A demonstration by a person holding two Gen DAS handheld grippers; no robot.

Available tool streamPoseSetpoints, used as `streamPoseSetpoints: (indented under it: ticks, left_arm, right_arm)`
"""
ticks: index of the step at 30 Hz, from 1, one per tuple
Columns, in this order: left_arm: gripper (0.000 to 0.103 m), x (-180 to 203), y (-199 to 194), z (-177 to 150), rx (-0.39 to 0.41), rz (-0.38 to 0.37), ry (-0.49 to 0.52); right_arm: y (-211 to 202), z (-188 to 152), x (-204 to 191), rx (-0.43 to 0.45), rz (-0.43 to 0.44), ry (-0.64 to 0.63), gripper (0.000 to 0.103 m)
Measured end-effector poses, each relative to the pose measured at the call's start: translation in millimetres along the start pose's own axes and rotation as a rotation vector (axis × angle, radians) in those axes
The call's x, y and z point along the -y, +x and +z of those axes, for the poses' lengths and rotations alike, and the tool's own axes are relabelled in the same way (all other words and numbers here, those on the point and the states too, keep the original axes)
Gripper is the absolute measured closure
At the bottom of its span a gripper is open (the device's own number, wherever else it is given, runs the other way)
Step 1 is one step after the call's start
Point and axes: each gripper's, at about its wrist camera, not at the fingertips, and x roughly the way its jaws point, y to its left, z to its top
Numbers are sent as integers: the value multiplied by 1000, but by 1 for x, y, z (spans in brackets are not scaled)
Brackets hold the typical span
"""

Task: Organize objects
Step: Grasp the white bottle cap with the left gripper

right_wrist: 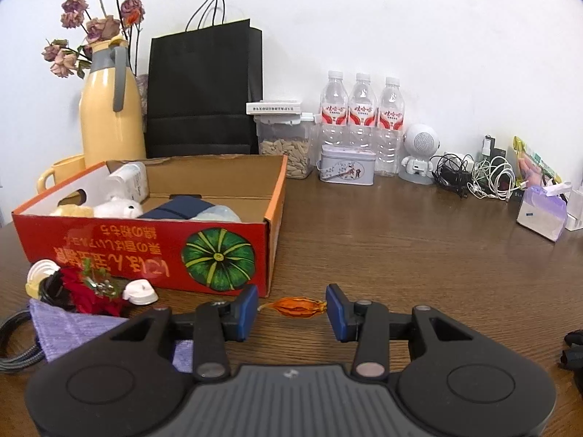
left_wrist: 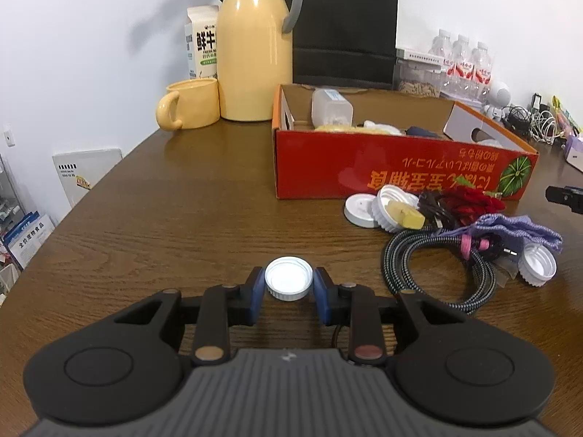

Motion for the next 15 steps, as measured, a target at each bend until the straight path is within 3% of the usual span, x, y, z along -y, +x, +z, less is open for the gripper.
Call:
streamPoseSetpoints:
  ticks: [15]
  left_arm:
    - [74,0,-27,23,116,-37,-3]
  right_arm:
    - [-42,4,-21,104,55,-28,63]
